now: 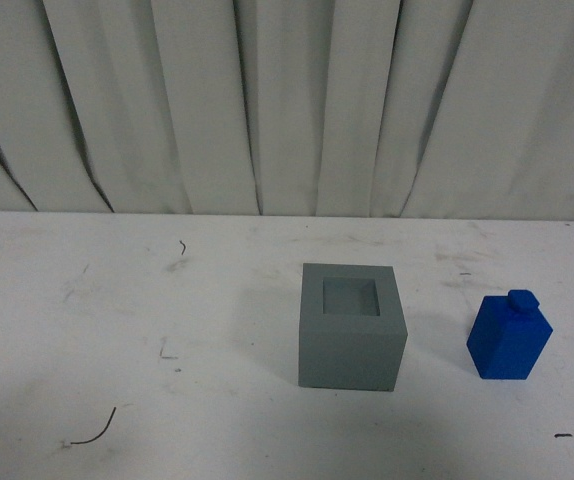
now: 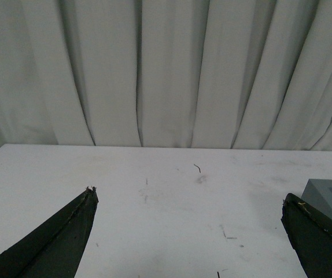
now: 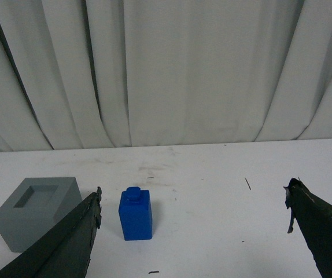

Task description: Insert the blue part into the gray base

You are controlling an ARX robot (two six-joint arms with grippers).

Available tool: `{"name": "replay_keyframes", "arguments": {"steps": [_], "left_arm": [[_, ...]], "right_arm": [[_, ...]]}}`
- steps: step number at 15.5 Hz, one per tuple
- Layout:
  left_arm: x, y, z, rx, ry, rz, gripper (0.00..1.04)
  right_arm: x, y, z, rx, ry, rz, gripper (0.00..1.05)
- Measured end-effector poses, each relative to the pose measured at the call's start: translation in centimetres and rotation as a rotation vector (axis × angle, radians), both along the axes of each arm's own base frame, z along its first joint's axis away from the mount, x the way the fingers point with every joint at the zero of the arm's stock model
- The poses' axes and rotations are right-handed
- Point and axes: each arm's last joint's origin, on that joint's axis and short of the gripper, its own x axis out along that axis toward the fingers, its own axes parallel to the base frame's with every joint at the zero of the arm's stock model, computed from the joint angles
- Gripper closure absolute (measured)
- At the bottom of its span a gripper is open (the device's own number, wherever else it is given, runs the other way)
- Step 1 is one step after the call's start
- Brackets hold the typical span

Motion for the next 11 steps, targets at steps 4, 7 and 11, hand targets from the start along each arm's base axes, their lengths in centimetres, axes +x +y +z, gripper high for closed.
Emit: {"name": "replay_keyframes", "arguments": {"steps": [4, 7, 11], "left_arm": [[0.0, 0.0, 0.0, 0.000, 0.000, 0.000, 0.07], [0.0, 0.0, 0.0, 0.000, 0.000, 0.000, 0.07], [0.0, 0.0, 0.0, 0.000, 0.000, 0.000, 0.07]], "right_arm": [[0.5, -0.1, 1.0, 0.002, -0.048, 0.011, 0.06], [4.6, -1.4, 4.8, 0.001, -0.132, 0.007, 0.06], [15.9, -2.3, 7.3, -0.021, -0.068, 0.012, 0.06]]}}
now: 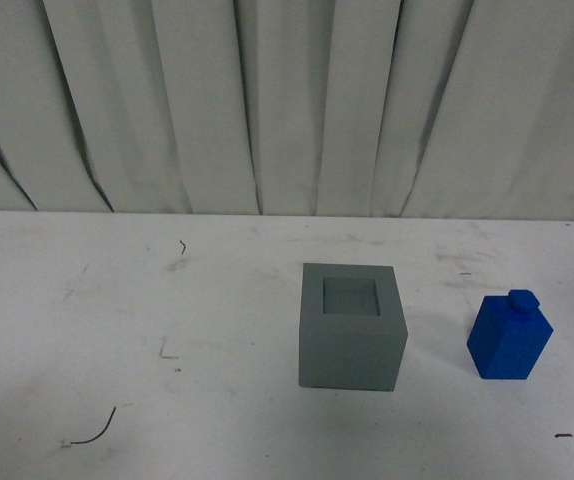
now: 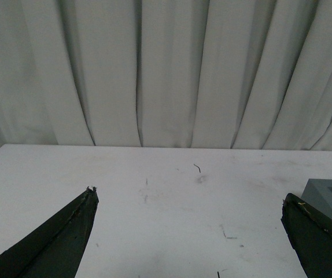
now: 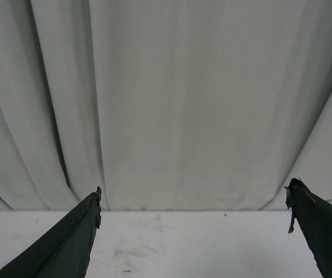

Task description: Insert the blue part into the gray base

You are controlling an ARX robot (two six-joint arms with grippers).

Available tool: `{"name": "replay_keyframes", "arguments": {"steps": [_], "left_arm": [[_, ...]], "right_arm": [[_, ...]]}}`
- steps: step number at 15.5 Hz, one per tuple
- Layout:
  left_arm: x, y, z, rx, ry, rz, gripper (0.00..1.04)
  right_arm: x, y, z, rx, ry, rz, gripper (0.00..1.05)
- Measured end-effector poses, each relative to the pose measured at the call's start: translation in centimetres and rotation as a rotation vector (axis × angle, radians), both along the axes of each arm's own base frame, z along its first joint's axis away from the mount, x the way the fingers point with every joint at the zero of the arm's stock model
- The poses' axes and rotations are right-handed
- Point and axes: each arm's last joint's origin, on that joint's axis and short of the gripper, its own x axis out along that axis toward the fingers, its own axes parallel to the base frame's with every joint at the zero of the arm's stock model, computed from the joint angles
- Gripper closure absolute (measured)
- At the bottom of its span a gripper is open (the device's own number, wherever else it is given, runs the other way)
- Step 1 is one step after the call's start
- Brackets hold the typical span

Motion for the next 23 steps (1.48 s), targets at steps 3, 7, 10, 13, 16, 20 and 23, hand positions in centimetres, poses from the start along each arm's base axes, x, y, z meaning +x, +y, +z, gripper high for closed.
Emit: {"name": "replay_keyframes", "arguments": {"steps": [3, 7, 10, 13, 16, 20, 23], "left_arm": [[0.0, 0.0, 0.0, 0.000, 0.000, 0.000, 0.07], [0.0, 0.0, 0.0, 0.000, 0.000, 0.000, 0.07], [0.0, 0.0, 0.0, 0.000, 0.000, 0.000, 0.07], [0.0, 0.0, 0.0, 0.000, 0.000, 0.000, 0.07], [0.0, 0.0, 0.0, 0.000, 0.000, 0.000, 0.07], [0.0, 0.0, 0.0, 0.000, 0.000, 0.000, 0.07], [0.0, 0.0, 0.0, 0.000, 0.000, 0.000, 0.07]], "right_arm": [[8.4, 0.2, -2.5, -0.150, 0.238, 0.057, 0.06], [12.5, 2.4, -3.3, -0.590, 0.385, 0.429, 0.06], [13.4, 2.1, -4.0, -0.773, 0.444, 0.662, 0.06], [13.9, 2.0, -3.7, -0.867, 0.472, 0.798, 0.06], [14.1, 2.1, -4.2, -0.916, 0.530, 0.898, 0.06], [14.1, 2.3, -5.7, -0.969, 0.626, 1.043, 0.06], [14.3, 2.9, -6.4, -0.997, 0.686, 1.161, 0.06]]}}
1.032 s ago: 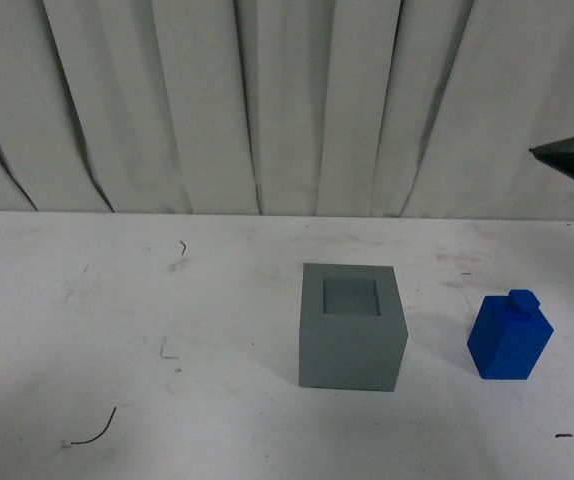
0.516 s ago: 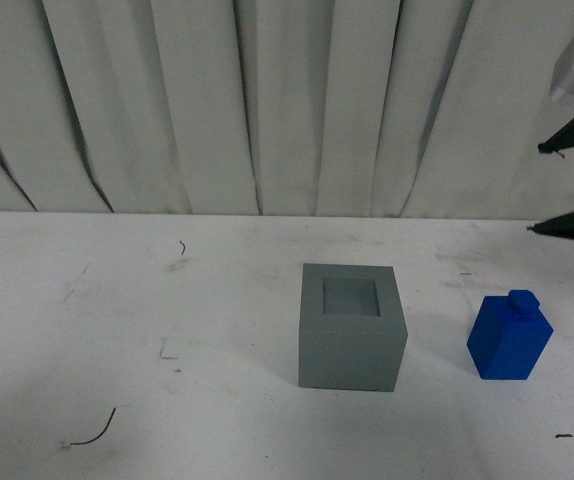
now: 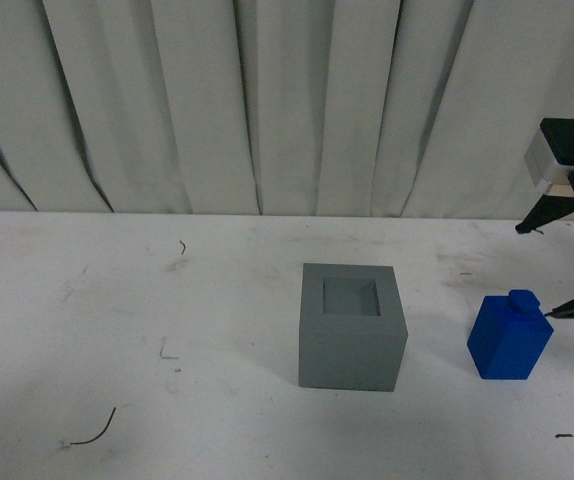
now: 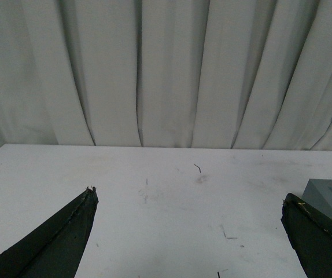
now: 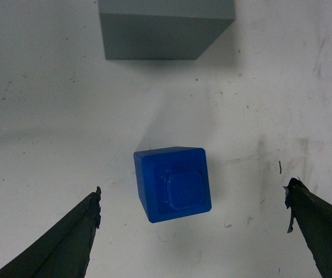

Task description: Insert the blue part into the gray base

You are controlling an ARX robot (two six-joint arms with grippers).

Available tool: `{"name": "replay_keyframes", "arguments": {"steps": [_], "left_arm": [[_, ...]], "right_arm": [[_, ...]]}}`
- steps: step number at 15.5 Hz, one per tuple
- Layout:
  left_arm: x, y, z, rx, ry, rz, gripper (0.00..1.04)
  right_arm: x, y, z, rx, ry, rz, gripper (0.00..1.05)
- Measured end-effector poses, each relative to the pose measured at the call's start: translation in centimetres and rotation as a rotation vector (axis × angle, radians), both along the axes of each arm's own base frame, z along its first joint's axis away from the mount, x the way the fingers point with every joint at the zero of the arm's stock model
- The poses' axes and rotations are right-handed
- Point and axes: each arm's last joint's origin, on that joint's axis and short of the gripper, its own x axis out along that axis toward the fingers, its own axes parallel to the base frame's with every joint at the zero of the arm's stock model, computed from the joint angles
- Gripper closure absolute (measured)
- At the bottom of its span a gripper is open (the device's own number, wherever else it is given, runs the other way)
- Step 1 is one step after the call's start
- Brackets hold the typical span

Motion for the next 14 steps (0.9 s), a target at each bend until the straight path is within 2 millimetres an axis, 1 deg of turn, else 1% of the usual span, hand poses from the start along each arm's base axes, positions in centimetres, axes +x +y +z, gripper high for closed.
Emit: {"name": "replay_keyframes", "arguments": {"steps": [3, 5, 6, 8, 11, 14], "left_arm": [[0.0, 0.0, 0.0, 0.000, 0.000, 0.000, 0.07], [0.0, 0.0, 0.0, 0.000, 0.000, 0.000, 0.07], [0.0, 0.0, 0.0, 0.000, 0.000, 0.000, 0.07], [0.0, 0.0, 0.0, 0.000, 0.000, 0.000, 0.07], [0.0, 0.0, 0.0, 0.000, 0.000, 0.000, 0.07], [0.0, 0.0, 0.0, 0.000, 0.000, 0.000, 0.07]], "right_arm": [[0.7, 1.0, -0.3, -0.038, 0.017, 0.058, 0.06], [1.2, 1.5, -1.0, -0.051, 0.041, 0.076, 0.06], [1.7, 2.0, -2.3, -0.074, 0.094, 0.094, 0.06], [2.9, 2.0, -4.2, -0.121, 0.115, 0.091, 0.06], [3.5, 2.2, -5.7, -0.141, 0.144, 0.095, 0.06], [3.9, 2.6, -6.3, -0.141, 0.136, 0.102, 0.06]]}}
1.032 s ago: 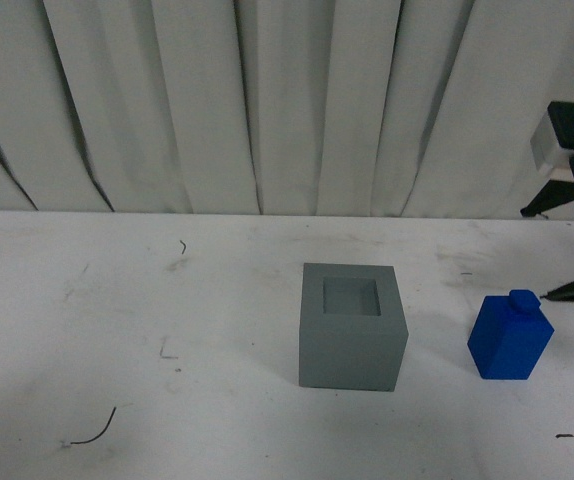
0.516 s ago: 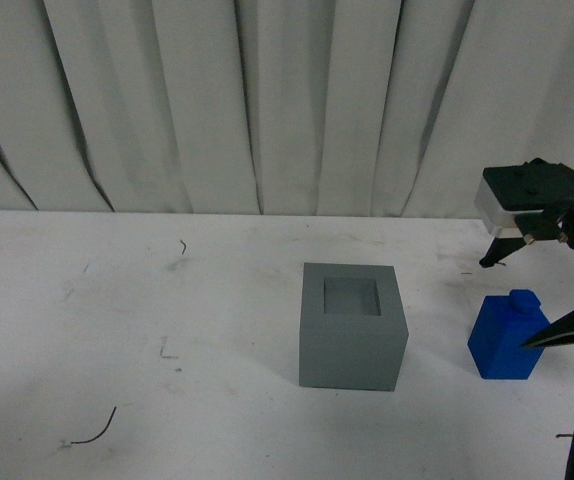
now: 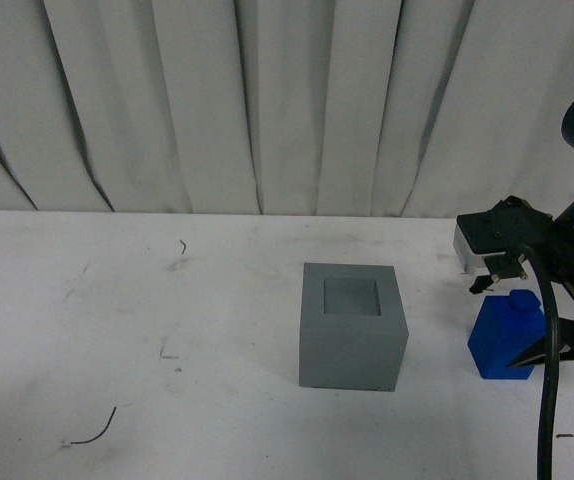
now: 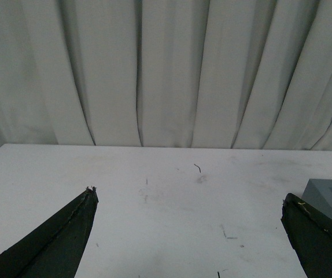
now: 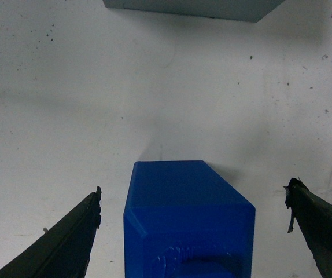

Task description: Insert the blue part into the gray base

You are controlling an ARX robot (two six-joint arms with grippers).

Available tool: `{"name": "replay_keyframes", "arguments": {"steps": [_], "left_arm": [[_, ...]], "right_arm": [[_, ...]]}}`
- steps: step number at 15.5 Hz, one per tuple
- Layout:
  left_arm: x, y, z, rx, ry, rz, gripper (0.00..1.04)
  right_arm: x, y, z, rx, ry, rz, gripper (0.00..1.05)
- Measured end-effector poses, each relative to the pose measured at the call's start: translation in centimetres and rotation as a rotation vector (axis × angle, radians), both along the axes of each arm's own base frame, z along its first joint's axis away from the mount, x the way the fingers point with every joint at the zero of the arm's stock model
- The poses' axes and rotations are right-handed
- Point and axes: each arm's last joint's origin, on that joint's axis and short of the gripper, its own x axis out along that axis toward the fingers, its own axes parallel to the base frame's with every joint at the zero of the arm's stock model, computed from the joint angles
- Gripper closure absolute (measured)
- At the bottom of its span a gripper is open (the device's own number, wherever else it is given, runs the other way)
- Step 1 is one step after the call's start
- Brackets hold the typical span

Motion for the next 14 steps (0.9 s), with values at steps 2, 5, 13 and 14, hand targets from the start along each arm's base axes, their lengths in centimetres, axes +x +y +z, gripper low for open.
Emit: {"name": "replay_keyframes", "arguments": {"steps": [2, 5, 13, 14], "left_arm": [[0.0, 0.0, 0.0, 0.000, 0.000, 0.000, 0.07], [0.0, 0.0, 0.0, 0.000, 0.000, 0.000, 0.07], [0.0, 0.0, 0.0, 0.000, 0.000, 0.000, 0.07], [0.0, 0.0, 0.0, 0.000, 0.000, 0.000, 0.07]], "right_arm": [[0.1, 0.2, -0.7, -0.012, 0.008, 0.003, 0.06], [0.3, 0.2, -1.2, -0.021, 0.008, 0.002, 0.06], [0.0, 0.1, -1.0, -0.029, 0.034, 0.000, 0.58], [-0.2, 0.1, -0.8, -0.029, 0.039, 0.000, 0.58]]}}
